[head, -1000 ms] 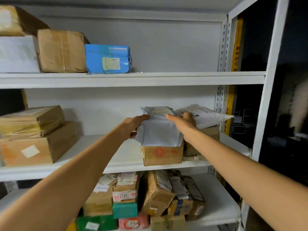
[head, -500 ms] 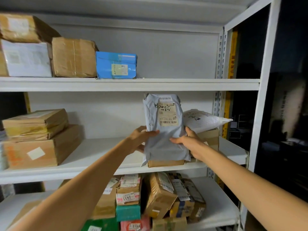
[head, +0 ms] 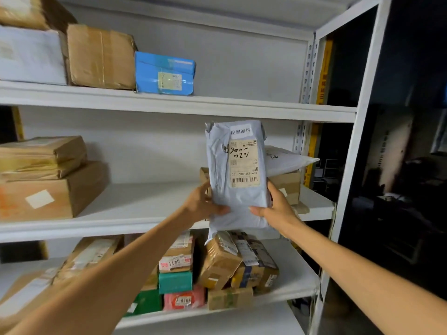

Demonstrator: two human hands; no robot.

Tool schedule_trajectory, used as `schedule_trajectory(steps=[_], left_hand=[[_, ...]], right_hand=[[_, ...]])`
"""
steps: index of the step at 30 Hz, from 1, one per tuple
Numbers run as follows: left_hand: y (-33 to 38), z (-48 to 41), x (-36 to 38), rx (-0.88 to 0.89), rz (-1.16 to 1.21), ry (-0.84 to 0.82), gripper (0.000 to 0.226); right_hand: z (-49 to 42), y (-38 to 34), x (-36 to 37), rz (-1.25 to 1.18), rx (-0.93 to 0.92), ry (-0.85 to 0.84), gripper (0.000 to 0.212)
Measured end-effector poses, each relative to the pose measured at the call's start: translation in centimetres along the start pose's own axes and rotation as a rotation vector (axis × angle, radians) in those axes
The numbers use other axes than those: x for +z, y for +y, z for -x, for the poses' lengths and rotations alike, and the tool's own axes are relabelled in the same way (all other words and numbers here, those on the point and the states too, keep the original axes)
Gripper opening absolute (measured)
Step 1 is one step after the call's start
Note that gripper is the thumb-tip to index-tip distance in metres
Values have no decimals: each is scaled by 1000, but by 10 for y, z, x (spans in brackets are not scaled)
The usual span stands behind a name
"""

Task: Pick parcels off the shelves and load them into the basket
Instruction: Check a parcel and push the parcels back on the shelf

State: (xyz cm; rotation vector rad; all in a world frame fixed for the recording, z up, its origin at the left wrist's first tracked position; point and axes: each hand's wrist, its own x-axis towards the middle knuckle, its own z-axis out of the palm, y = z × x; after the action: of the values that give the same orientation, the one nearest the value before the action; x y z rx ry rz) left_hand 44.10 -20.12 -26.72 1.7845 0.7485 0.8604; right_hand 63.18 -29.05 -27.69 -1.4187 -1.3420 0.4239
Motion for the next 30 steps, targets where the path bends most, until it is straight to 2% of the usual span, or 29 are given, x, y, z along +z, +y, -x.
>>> schedule_trajectory(steps=[4,7,11,17,24,30], left_hand=[[-15,3,25,83,54,56,100],[-17,-3,48,104,120,28,94],[-9,-21,94,135,85,-84,101],[2,-36,191,183,191,-260,90],[38,-56,273,241,300,-462,89],[50,-53,323,220,339,-618,90]], right_hand=[[22,-2,-16,27,-32,53,77],[39,4,-36,44,4,87,79],[65,20,-72,81,45,211,91],[110,42,-141,181,69,358,98],[141,48,-213,310,111,566,96],[172,39,-233,434,178,719,92]])
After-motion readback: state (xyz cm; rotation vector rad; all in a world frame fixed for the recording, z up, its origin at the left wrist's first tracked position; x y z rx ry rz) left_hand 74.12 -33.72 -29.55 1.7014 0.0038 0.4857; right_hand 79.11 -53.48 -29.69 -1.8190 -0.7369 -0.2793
